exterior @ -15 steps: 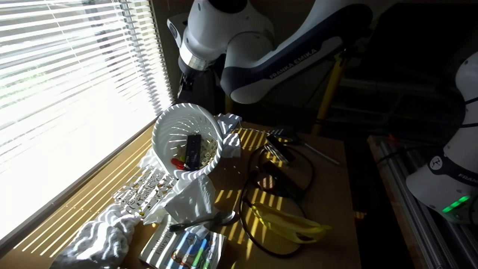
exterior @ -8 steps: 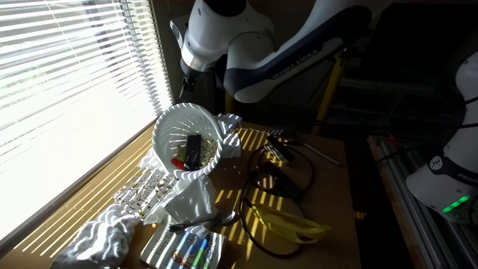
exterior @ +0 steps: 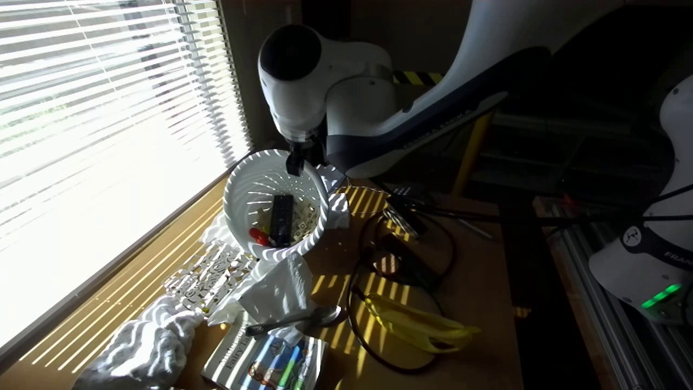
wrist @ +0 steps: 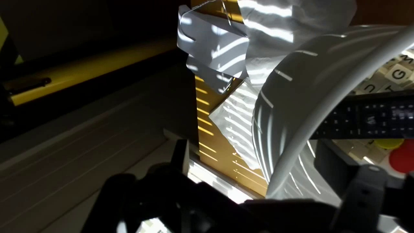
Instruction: Empty the contents in the white bowl
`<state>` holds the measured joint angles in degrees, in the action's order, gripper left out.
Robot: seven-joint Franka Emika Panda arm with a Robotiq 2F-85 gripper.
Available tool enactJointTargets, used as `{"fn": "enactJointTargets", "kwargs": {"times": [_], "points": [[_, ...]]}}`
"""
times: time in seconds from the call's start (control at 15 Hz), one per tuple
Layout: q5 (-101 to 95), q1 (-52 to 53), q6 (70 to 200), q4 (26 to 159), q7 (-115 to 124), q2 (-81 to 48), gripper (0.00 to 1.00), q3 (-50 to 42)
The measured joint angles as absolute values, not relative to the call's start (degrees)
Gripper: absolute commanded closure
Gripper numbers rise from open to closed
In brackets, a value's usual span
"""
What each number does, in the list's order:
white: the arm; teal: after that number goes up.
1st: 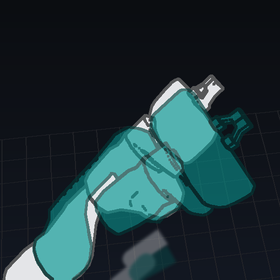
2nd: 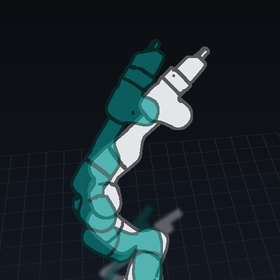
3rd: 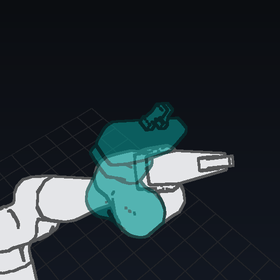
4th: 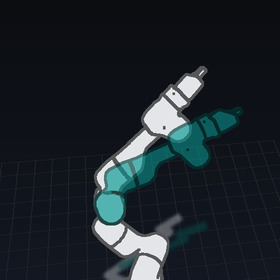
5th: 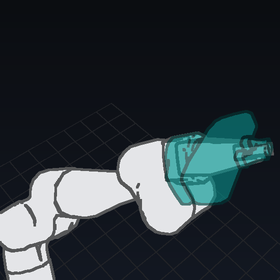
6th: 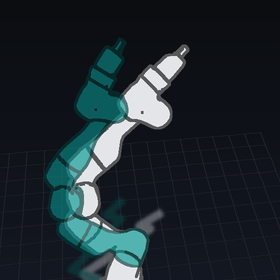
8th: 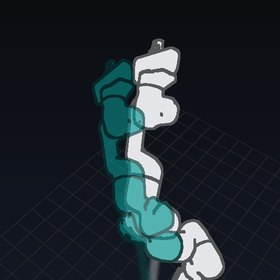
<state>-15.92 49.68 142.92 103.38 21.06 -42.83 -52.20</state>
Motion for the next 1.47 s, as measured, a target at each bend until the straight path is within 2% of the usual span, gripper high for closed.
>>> {"fn": "enactJointTargets", "kwargs": {"times": [0.33, 1.0, 1.47], "points": [[-16.5, 47.1, 135.4, 101.5, 27.0, -41.7, 0.0, -45.5], [-18.3, 30.8, 134.8, 92.2, 43.3, -45.2, 0.0, -29.9], [-24.6, 22.9, 131.1, 83.3, 44.9, -46.0, 0.0, -25.7]]}}
